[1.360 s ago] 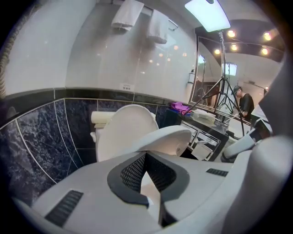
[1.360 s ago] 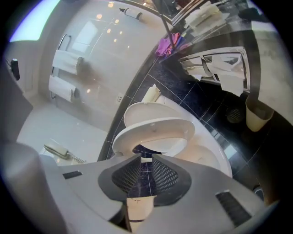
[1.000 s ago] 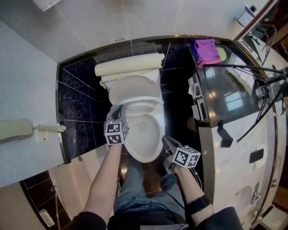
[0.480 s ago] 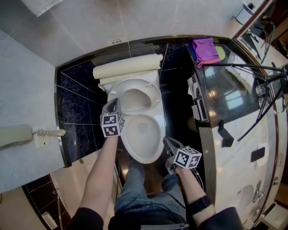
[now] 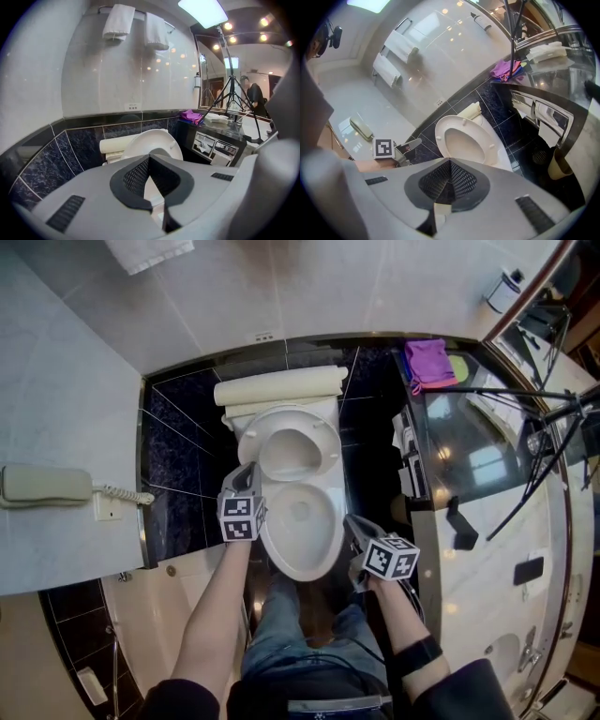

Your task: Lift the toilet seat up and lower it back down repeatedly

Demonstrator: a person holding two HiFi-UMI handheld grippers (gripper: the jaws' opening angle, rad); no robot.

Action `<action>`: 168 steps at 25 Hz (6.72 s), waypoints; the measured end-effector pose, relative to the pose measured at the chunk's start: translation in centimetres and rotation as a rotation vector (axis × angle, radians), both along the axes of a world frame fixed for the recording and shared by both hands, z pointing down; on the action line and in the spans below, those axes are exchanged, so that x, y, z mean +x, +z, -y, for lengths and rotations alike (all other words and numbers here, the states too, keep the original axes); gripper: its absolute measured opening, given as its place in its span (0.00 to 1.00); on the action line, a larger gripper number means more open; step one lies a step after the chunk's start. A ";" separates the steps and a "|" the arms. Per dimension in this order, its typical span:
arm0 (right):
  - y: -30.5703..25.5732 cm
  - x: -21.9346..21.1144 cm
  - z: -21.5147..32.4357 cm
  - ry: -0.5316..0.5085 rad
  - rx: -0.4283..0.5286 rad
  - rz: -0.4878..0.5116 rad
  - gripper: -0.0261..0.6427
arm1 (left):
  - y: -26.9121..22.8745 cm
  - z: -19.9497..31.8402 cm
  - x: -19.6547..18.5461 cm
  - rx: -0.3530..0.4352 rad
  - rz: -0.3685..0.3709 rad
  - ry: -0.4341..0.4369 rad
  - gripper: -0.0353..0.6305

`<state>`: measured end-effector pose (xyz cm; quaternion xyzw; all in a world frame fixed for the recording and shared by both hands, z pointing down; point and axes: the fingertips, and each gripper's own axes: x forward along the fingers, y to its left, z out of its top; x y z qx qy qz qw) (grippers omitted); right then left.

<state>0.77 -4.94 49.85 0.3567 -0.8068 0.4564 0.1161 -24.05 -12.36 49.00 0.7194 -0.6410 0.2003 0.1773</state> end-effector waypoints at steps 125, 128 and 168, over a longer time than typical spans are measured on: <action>5.4 -11.5 18.9 -0.762 0.874 -0.807 0.17 | 6.7 -10.6 3.3 -0.099 -0.102 -0.053 0.05; 5.3 -10.8 16.9 -0.772 0.913 -0.823 0.17 | 7.4 -11.2 4.0 -0.111 -0.106 -0.057 0.05; 14.7 0.7 -9.9 -1.026 0.898 -0.871 0.09 | 17.4 -23.2 13.0 -0.303 -0.178 -0.094 0.05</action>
